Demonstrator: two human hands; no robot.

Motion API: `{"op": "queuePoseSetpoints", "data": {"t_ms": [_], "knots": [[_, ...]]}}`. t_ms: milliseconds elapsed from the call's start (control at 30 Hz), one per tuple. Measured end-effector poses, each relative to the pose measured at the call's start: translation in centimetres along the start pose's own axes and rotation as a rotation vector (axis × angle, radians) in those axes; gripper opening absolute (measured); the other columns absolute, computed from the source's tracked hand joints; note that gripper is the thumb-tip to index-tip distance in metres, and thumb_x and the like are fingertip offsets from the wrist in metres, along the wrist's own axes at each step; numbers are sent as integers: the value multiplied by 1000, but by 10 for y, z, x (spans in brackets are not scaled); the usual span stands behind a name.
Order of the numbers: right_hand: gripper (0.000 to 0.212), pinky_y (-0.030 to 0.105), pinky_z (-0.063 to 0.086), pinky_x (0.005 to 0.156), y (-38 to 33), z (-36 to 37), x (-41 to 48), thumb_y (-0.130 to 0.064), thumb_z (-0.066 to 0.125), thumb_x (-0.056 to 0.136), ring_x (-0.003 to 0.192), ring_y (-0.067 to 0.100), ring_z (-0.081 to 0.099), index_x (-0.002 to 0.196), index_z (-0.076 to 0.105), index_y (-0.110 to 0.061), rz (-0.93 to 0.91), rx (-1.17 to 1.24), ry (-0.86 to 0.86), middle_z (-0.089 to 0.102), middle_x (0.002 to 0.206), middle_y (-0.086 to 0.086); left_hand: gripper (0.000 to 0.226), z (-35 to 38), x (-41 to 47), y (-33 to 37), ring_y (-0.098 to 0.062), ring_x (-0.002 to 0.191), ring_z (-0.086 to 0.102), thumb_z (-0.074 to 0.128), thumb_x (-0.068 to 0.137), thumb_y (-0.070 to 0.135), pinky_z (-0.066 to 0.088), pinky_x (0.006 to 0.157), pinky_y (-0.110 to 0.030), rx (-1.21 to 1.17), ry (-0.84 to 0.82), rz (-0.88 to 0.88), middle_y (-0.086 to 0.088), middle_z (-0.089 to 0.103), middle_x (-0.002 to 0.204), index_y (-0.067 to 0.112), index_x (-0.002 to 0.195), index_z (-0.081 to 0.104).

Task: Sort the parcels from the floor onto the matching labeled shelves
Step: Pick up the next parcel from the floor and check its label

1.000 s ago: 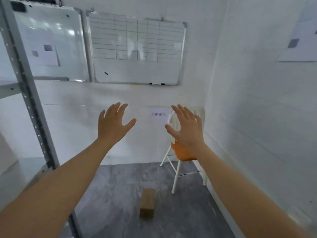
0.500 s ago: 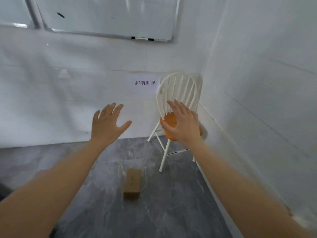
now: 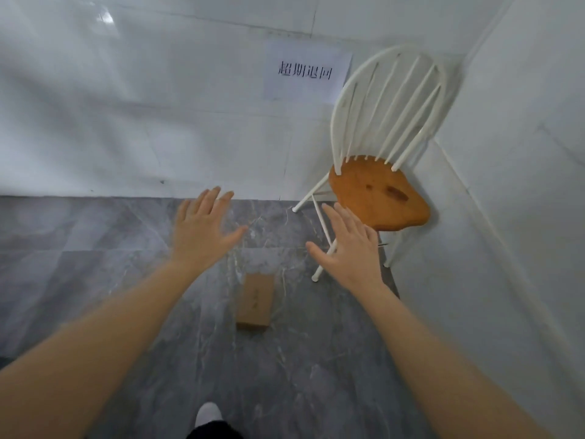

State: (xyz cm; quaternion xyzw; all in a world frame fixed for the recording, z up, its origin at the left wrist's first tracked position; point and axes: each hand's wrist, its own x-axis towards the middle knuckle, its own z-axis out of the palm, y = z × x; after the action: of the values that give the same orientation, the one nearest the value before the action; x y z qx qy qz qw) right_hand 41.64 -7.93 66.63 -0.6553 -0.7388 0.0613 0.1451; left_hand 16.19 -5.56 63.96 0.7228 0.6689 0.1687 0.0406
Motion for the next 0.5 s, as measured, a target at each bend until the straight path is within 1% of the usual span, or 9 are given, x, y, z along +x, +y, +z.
{"op": "queuePoseSetpoints", "data": {"t_ms": [133,233,367,500], "knots": [[73,41,16,113,17,88,10,-57,51,85,146,15,21,148,27,-30,83,19,-102,27,157,-3,68,82,4,-54,-28,138,33,56,83,51,21,113,-50,11,-114,-24,-11,39,149,15,139,41],[73,45,21,113,32,161,11,-56,53,85,145,16,23,148,28,-29,124,49,-176,30,156,-3,69,148,-4,-90,-26,138,33,53,83,54,20,114,-48,6,-190,-60,-9,38,149,17,140,40],[73,45,21,113,61,264,8,-56,52,85,145,16,23,148,26,-30,131,28,-277,30,156,-3,75,243,-23,-128,-25,139,30,41,78,58,18,114,-46,-4,-289,-112,-7,35,151,19,141,37],[74,43,19,114,89,372,2,-59,48,86,145,14,21,149,23,-31,103,-5,-373,27,157,-4,68,348,-48,-159,-25,139,31,53,85,52,17,113,-44,-37,-325,-165,-7,34,152,20,143,35]]}}
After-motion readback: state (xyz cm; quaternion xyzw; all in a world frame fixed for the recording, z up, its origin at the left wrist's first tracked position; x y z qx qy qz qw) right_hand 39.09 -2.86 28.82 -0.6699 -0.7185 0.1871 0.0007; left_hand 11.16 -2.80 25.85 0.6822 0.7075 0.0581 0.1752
